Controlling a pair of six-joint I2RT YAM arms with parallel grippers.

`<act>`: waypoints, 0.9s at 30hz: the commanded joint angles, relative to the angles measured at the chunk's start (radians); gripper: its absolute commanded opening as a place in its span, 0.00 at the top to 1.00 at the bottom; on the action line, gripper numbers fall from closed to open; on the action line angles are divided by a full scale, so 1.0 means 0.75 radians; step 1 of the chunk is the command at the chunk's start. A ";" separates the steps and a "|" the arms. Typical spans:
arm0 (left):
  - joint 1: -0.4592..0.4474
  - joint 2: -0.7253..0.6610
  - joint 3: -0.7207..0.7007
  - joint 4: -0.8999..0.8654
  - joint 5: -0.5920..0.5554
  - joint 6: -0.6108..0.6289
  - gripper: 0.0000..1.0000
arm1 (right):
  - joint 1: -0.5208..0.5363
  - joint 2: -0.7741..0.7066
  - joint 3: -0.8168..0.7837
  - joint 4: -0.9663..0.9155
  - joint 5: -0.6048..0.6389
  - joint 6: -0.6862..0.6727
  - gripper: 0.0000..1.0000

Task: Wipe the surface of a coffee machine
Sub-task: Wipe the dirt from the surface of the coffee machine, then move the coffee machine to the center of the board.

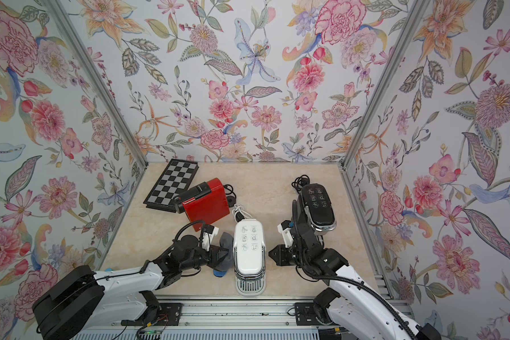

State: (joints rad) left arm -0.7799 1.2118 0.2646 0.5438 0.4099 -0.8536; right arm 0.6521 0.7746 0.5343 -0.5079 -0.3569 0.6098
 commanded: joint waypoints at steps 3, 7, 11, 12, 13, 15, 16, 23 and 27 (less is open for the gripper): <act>-0.026 -0.024 0.064 0.094 0.017 -0.005 1.00 | 0.064 -0.047 -0.080 0.041 -0.105 0.145 0.93; -0.026 -0.003 0.074 0.112 0.019 -0.010 1.00 | 0.208 -0.019 -0.138 0.227 -0.158 0.271 0.93; -0.026 0.048 0.095 0.141 0.008 -0.034 1.00 | 0.372 0.031 -0.304 0.765 -0.076 0.524 0.93; -0.026 0.061 0.101 0.156 0.002 -0.049 1.00 | 0.421 0.053 -0.351 0.903 -0.022 0.586 0.93; -0.026 0.078 0.101 0.189 -0.003 -0.072 1.00 | 0.459 0.075 -0.386 1.005 0.033 0.629 0.94; -0.026 0.103 0.097 0.262 0.012 -0.103 1.00 | 0.540 0.093 -0.444 1.125 0.191 0.689 0.94; -0.026 0.115 0.104 0.273 0.008 -0.106 1.00 | 0.572 0.094 -0.479 1.176 0.273 0.716 0.95; -0.026 0.187 0.187 0.252 0.011 -0.090 1.00 | 0.656 0.064 -0.581 1.337 0.650 0.762 0.96; -0.026 0.198 0.224 0.230 -0.001 -0.076 1.00 | 0.675 0.078 -0.607 1.404 0.779 0.799 0.97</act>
State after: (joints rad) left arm -0.7799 1.3571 0.3756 0.6258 0.3660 -0.9062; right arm 1.1530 0.8314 0.0956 0.4187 0.0944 1.1683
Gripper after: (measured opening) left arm 0.109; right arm 0.044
